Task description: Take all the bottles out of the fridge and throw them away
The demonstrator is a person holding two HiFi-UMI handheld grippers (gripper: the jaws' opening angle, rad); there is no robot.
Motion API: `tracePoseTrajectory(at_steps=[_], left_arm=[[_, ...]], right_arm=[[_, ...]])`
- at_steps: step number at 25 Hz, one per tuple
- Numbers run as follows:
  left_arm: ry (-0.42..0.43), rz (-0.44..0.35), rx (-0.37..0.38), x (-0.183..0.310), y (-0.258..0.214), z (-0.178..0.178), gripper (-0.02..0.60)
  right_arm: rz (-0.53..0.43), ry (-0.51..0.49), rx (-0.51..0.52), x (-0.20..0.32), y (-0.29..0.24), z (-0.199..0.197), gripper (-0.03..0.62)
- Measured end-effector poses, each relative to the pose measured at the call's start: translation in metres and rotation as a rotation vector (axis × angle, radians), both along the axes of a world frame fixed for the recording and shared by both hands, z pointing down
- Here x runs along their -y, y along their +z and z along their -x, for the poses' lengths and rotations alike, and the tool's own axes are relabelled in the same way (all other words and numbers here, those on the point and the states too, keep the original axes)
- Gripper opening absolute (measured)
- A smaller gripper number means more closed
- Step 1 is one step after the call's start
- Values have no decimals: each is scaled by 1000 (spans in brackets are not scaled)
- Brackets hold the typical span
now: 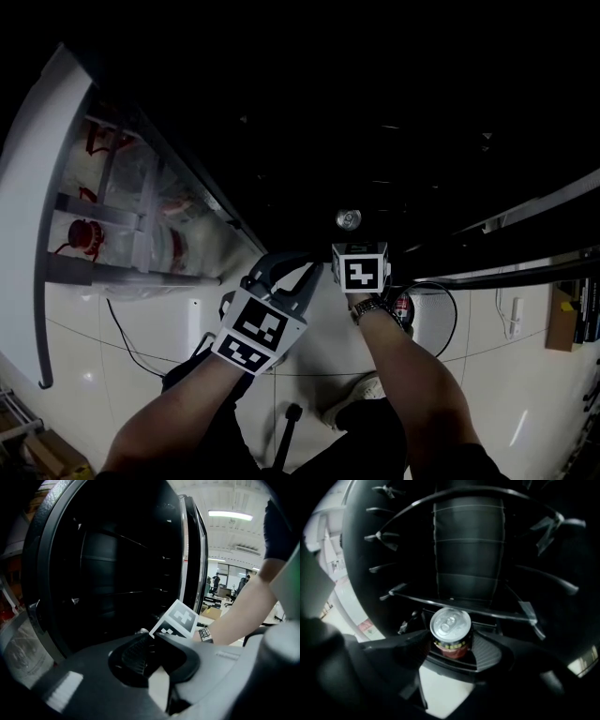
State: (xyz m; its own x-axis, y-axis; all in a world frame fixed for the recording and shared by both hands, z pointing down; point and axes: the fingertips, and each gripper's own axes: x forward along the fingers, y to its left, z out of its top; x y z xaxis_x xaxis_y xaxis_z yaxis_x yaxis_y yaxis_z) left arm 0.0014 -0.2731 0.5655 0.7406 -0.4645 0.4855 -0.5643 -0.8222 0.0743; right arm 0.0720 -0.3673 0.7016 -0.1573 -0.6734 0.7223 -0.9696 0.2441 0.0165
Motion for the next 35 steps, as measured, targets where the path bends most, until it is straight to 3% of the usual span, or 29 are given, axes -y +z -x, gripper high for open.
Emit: tracePoseTrajectory(at_steps=[6,16,25,35], left_arm=[[11,-16,5,-15,-12,-5,9],[37,-52,-2,-42,-41,-22,9],[123,-93,5,-104,-66,-66,9],[209,-94,6,-162,-60,-120,9]], right_arm=[[30,1,13,-34,-1,-1,276],[-28,-42,20,-98,-54,-11,275],[-55,37,-14,-184,-101,-89,275],[10,152,-43,-259,-88,-170,276]])
